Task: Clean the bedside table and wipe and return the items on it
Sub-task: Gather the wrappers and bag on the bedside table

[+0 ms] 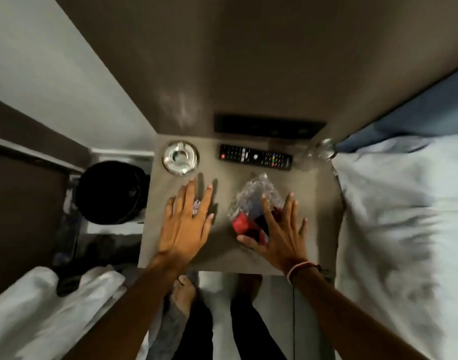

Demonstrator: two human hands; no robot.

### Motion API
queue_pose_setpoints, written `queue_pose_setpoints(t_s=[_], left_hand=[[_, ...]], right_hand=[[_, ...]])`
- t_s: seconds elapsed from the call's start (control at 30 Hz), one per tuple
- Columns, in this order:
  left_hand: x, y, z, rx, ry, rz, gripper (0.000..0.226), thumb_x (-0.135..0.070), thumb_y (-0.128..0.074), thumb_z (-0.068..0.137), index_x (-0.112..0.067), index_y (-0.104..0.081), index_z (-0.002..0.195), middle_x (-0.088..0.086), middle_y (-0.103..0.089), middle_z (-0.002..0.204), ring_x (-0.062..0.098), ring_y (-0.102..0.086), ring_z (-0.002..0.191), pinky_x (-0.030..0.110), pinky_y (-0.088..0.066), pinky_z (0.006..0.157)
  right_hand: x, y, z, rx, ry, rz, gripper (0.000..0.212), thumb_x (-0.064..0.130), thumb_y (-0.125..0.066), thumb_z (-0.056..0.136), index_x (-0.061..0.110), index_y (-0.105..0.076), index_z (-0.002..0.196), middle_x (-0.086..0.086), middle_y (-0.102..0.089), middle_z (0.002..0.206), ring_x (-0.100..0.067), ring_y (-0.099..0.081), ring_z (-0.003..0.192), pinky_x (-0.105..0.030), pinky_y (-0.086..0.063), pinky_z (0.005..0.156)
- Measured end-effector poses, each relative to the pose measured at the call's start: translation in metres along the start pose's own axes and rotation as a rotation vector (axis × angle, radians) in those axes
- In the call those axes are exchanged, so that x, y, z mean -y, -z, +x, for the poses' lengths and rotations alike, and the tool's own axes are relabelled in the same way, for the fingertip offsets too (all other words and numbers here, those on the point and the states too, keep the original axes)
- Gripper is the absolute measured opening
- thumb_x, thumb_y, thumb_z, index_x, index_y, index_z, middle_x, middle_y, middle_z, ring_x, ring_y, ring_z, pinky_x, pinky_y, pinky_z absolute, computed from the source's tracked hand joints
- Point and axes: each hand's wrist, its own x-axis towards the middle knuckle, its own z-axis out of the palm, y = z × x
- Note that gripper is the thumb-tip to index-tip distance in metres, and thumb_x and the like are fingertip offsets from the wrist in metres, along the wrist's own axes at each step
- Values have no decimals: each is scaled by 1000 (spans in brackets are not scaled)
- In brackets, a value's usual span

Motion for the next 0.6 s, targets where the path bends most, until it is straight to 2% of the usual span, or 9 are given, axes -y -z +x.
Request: queue_pose_setpoints(t_s=[0.03,0.07,0.17,0.23,0.3,0.4,0.47,0.5,0.6], left_hand=[[7,-36,5,81,31,-39,65,-46,-22,97,-23,-21,157,22,-26,161,38,-31,147,54,-36,112],[13,-63,10,60,48,-70,62,-43,-26,98,-21,-27,156,23,-29,160,39,-33,146,56,-38,111],[29,-143,4,-117,-28,-121,49,-20,-49,99,-13,-44,148,22,-42,154,42,-39,142,57,-39,111],[36,-168,1,-248,-65,-182,44,-10,-54,100,-8,-50,144,21,-49,149,41,-42,141,54,-39,113],[38,-173,6,-358,-93,-238,43,-2,-60,97,-4,-54,140,20,-53,145,38,-46,138,52,-44,109],[44,-173,-1,-349,-122,-305,50,9,-62,91,-3,-55,139,18,-54,145,34,-47,138,41,-39,116],[55,-166,-6,-340,-119,-329,48,11,-60,90,-3,-58,135,20,-56,141,33,-48,135,33,-35,116],[62,-161,-9,-324,-100,-329,45,9,-59,90,-4,-60,133,21,-57,139,33,-49,132,34,-39,112],[101,-132,-17,-319,44,-332,42,7,-53,91,-9,-64,128,19,-58,137,35,-54,124,41,-52,97]], right_hand=[[-3,-27,16,32,-9,28,115,102,-27,61,50,14,154,-19,26,164,-43,17,152,-76,-4,115],[-6,-46,31,-13,2,8,111,100,-27,64,48,7,156,-21,22,165,-44,14,152,-77,-4,114],[-12,-97,59,-211,74,-133,88,83,-30,85,36,-22,159,-24,-8,166,-46,-9,153,-75,-9,114],[-7,-119,65,-389,117,-135,68,67,-29,97,32,-31,156,-22,-33,159,-43,-31,145,-68,-23,114],[0,-125,73,-538,180,-90,53,47,-38,104,30,-32,153,-22,-53,138,-40,-49,120,-57,-43,98],[14,-120,76,-560,175,59,48,17,-52,101,22,-46,148,-19,-61,111,-37,-59,88,-45,-53,69],[29,-108,78,-553,129,169,38,15,-48,100,15,-60,136,-17,-66,106,-36,-64,79,-43,-55,63],[36,-102,78,-549,127,200,34,19,-46,99,12,-65,127,-16,-69,102,-36,-65,77,-42,-56,63],[76,-86,79,-500,124,262,39,39,-40,99,13,-66,86,-10,-65,69,-29,-60,57,-34,-49,55]])
